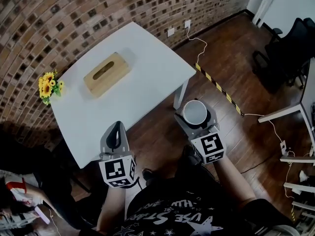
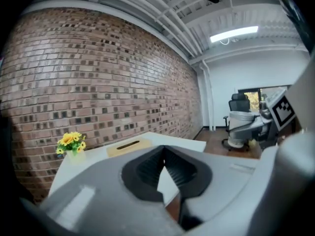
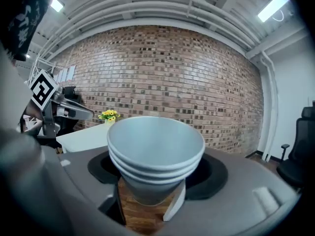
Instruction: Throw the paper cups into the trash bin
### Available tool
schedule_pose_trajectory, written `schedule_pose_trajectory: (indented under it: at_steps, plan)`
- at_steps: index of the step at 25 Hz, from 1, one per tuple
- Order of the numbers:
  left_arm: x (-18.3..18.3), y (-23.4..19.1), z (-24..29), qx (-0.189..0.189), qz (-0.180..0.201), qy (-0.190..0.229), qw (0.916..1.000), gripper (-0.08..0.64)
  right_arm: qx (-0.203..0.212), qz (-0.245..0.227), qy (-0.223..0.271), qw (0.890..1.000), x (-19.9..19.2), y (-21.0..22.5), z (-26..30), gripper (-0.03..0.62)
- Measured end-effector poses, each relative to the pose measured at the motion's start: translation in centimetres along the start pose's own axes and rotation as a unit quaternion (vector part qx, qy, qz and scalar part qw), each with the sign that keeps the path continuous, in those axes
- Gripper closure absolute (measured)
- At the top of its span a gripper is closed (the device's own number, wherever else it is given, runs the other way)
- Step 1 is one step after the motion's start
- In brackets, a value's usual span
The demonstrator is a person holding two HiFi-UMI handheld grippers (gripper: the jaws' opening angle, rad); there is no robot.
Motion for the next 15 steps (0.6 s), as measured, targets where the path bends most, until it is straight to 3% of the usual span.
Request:
schedule_pose_trajectory:
  at_steps: [7, 12, 15]
  plan:
    - [0.6, 10.0, 6.5, -0.025, 0.023, -0.012, 0.9994, 0.555, -0.034, 0.021, -0.007, 0.999, -5.6, 11.2, -2.9, 0.245]
    - [-0.2, 15.7, 10.3, -0.067, 0.029, -0.037, 0.9967, 0.555, -0.059, 0.042, -0.035, 0.997, -9.6, 15.1, -5.3, 0.245]
    - [-2.8, 19.2, 12.3, -0.107, 0.031, -0.063, 0.9917, 0.555, -0.084, 0.067, -0.047, 0.993, -12.5, 16.5, -6.7, 0.245]
Point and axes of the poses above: the fingertips, and each gripper's own axes: z forward along the fingers, y to its right, x out of its top, the point moved 1 cm from there along -z, backward along the fingers, and after that the axes turned 3 degrees about -z, right-handed, at the moved point
